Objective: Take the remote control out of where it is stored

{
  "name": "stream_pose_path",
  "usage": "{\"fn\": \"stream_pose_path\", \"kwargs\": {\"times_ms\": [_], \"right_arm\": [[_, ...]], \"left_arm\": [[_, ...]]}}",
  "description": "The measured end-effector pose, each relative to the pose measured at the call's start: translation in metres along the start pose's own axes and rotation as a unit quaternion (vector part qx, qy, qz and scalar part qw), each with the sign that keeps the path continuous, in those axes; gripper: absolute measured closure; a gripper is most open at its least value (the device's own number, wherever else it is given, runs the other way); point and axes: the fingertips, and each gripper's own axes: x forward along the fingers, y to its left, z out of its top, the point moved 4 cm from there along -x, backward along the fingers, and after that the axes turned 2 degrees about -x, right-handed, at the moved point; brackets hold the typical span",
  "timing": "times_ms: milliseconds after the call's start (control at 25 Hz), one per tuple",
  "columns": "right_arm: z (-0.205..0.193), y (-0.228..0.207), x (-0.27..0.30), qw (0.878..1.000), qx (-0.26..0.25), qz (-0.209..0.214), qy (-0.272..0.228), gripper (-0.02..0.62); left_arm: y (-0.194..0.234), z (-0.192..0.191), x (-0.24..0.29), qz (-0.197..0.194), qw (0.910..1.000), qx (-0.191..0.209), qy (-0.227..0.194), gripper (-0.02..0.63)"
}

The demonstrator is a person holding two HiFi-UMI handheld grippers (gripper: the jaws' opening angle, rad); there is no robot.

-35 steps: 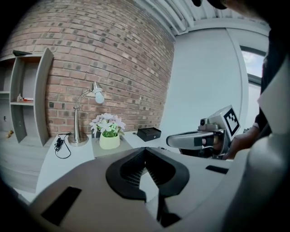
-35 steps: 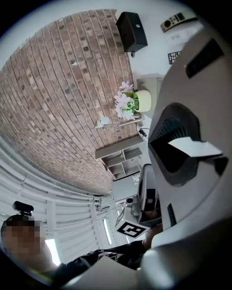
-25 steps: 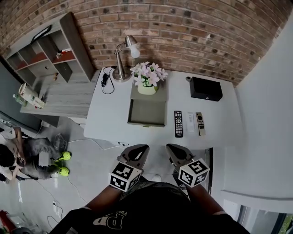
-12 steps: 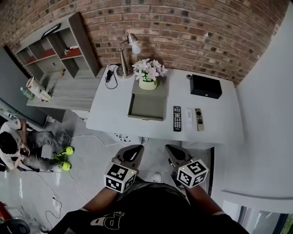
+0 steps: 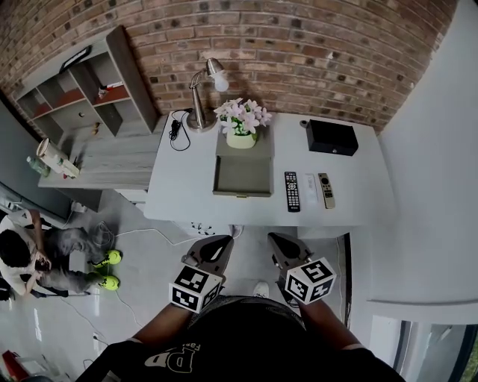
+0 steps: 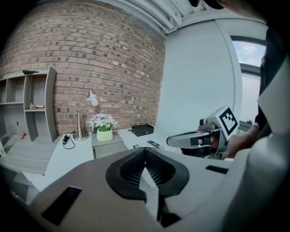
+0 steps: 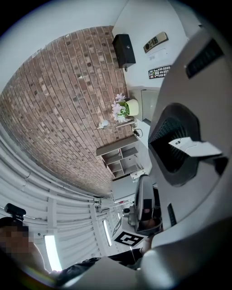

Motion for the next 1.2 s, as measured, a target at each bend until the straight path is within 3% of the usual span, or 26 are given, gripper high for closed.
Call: {"fn": "stream_pose_path", "kwargs": {"times_ms": [480,1200], "right_arm": [[-0.001,0.036,0.024,0.999,-0.023,-0.028,0.012,0.591],[-0.012,0.037,0.01,0.998,-0.005,-0.055,0.008,0.591]], "left_arm": [[0.031,-0.005,-0.024,-0.021,0.9998,0.003,-0.001,0.6],[0.02,-0.008,-0.025,-0.047,0.9987,0.017,0.007,0.6]]}}
